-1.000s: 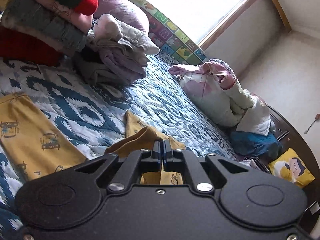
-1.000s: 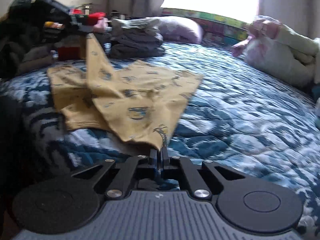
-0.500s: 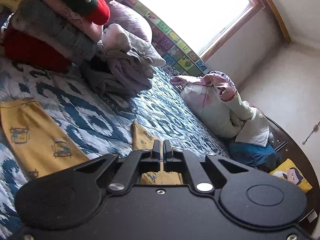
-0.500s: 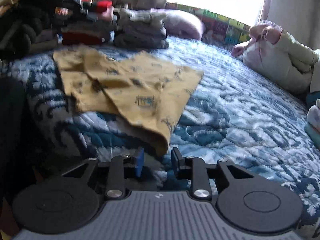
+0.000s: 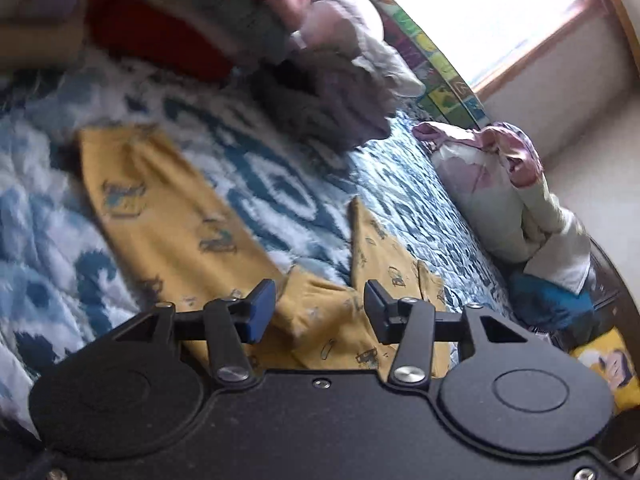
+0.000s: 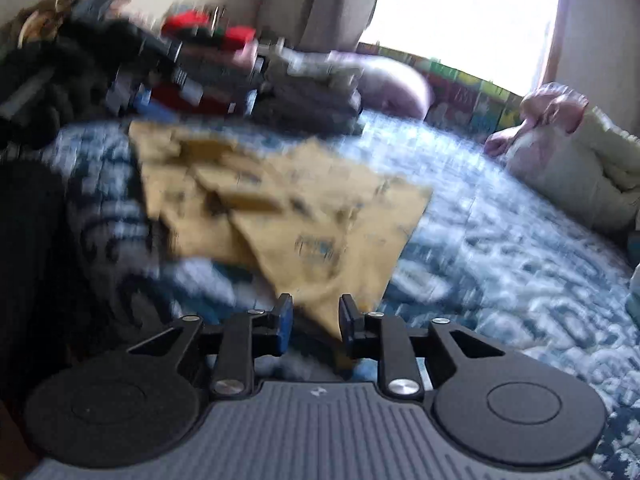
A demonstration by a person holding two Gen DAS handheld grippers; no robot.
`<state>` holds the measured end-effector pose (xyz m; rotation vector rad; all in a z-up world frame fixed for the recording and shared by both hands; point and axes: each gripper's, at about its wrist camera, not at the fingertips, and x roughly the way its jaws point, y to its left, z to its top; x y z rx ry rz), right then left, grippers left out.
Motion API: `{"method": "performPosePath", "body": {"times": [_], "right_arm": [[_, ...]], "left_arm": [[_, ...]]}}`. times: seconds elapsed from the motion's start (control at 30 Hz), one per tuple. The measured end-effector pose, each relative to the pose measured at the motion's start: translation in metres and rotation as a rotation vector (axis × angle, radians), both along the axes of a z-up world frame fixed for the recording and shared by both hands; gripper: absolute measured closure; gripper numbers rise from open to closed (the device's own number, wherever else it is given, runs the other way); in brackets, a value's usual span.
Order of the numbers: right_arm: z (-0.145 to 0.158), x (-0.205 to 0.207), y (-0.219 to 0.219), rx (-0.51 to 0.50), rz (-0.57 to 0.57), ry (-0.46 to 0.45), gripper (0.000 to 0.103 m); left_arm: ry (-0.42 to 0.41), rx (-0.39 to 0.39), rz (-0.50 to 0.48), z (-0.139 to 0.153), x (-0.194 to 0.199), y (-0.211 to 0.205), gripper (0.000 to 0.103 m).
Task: Fold clothes
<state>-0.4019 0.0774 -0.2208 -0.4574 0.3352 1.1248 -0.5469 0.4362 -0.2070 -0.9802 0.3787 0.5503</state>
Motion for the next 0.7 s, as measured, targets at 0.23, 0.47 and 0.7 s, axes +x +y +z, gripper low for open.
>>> {"method": "performPosePath", "body": {"times": [0.23, 0.47, 0.7], "right_arm": [[-0.005, 0.015, 0.014, 0.031, -0.008, 0.058, 0.076], [-0.025, 0.025, 0.028, -0.028, -0.004, 0.137, 0.071], [-0.025, 0.018, 0.028, -0.047, 0.036, 0.132, 0.068]], "left_arm": [[0.024, -0.045, -0.002, -0.017, 0.010, -0.002, 0.071], [0.006, 0.226, -0.066, 0.038, 0.038, -0.004, 0.098], [0.179, 0.237, -0.034, 0.005, 0.051, 0.006, 0.098]]}}
